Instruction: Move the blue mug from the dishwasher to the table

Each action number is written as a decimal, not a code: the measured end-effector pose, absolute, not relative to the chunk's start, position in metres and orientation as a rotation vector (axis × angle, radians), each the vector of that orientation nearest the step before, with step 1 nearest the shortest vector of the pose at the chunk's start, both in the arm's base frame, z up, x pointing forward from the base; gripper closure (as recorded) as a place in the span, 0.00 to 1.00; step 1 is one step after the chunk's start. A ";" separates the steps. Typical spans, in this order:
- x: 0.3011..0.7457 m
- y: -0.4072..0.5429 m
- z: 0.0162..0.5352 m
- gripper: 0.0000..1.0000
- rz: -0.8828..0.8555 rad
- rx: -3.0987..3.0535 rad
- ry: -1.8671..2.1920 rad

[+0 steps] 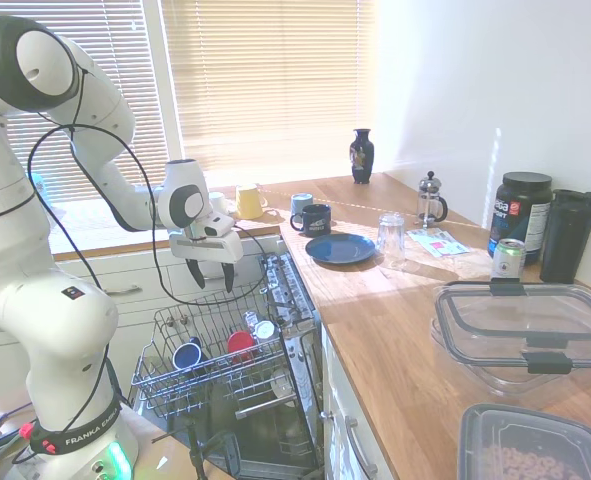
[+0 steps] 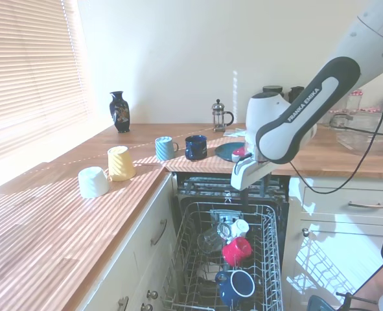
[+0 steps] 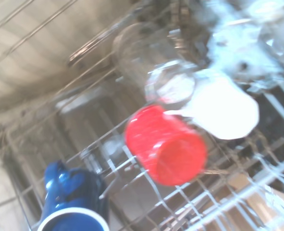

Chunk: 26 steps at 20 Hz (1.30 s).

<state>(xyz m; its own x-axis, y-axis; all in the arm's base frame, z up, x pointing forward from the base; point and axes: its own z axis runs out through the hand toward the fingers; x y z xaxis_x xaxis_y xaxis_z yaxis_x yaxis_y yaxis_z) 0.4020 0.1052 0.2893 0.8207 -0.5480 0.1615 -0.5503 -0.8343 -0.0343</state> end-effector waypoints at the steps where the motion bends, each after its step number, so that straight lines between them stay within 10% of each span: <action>1: 0.400 0.113 0.282 0.00 0.270 2.996 -0.835; 26: 0.439 0.247 0.034 0.00 0.378 3.026 -0.469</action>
